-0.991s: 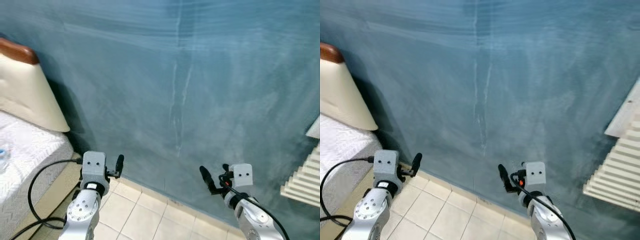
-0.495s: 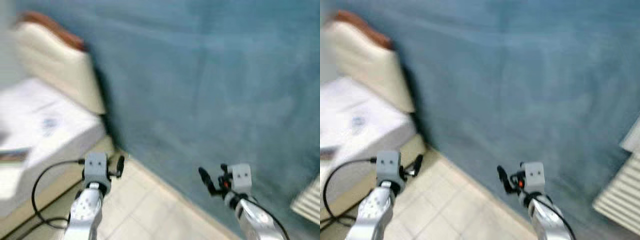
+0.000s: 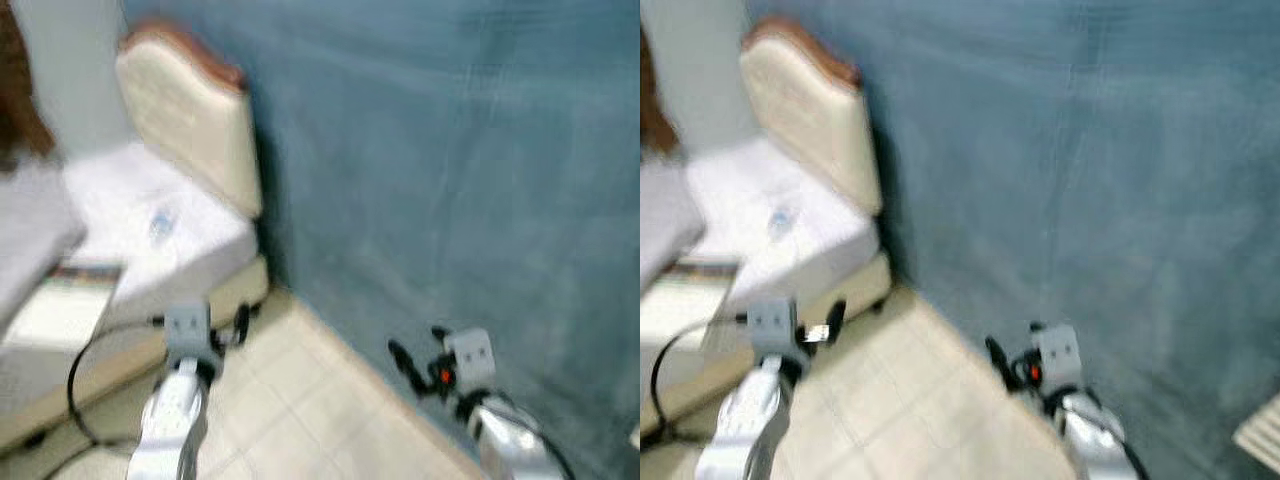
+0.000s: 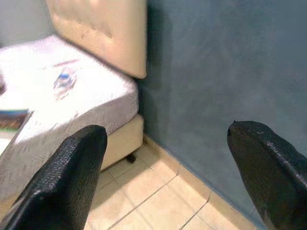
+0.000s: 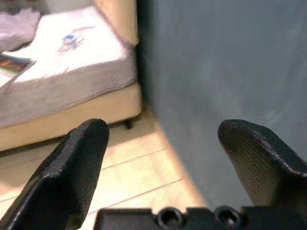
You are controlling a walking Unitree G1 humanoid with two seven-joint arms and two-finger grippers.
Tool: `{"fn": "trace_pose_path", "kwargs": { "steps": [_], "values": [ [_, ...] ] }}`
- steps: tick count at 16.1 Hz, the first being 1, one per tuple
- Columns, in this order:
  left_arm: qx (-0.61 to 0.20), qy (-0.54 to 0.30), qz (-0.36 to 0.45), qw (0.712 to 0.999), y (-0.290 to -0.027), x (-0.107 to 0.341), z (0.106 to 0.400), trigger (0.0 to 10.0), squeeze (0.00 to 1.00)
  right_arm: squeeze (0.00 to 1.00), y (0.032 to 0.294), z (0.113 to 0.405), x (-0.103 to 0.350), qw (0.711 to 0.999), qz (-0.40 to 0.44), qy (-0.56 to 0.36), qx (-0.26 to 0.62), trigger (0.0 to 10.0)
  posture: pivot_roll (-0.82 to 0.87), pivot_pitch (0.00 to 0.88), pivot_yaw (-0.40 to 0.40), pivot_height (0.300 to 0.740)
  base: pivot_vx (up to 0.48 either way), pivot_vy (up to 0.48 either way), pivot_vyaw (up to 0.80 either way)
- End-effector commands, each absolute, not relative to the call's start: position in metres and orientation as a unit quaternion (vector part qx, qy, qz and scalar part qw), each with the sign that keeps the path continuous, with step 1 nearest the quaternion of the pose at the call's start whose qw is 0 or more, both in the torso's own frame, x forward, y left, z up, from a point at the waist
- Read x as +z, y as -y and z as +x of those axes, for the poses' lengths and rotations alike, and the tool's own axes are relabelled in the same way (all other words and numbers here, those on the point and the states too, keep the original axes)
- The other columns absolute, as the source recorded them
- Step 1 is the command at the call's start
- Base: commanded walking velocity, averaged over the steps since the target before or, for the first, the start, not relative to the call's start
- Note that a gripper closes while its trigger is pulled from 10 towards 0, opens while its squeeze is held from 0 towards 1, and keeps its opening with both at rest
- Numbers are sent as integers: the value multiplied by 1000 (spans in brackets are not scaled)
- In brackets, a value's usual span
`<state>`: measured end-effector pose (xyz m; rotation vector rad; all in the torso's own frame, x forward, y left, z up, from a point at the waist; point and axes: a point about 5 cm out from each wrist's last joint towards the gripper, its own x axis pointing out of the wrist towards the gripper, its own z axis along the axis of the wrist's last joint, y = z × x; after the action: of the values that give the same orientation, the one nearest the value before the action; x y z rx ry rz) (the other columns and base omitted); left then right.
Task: Clean up the room
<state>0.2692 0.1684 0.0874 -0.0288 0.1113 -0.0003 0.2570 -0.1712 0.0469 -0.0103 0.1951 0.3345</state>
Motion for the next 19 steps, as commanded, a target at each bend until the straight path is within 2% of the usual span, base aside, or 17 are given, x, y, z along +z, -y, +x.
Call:
{"fn": "trace_pose_path", "kwargs": {
  "steps": [1,2,9,11,13,15,19],
  "values": [
    [3,-56,-15,998,-169,87,271,10000,0,1000,175,258,50,983,3,-89,162,10000,36,0,21,740,480,0,0],
    [2,-61,-10,998,-168,85,273,10000,0,0,174,259,50,983,4,-85,164,10000,32,0,25,740,480,0,0],
    [-10,-63,1,998,-170,88,289,10000,0,0,176,267,46,984,11,-91,154,10000,25,0,22,740,480,0,482],
    [-40,-67,-2,997,-155,85,286,10000,0,0,175,270,43,983,-15,-97,153,10000,20,0,22,740,480,0,209],
    [-45,-68,-3,997,-152,84,287,10000,0,0,176,271,43,985,-15,-95,140,10000,20,0,21,740,480,0,0],
    [-36,-64,-11,997,-155,85,289,10000,0,0,176,272,44,986,10,-87,139,10000,21,0,21,740,480,0,259],
    [-30,-64,-8,997,-162,87,294,10000,0,0,172,275,46,987,0,-82,141,10000,27,0,22,740,480,0,491]
  ]
}}
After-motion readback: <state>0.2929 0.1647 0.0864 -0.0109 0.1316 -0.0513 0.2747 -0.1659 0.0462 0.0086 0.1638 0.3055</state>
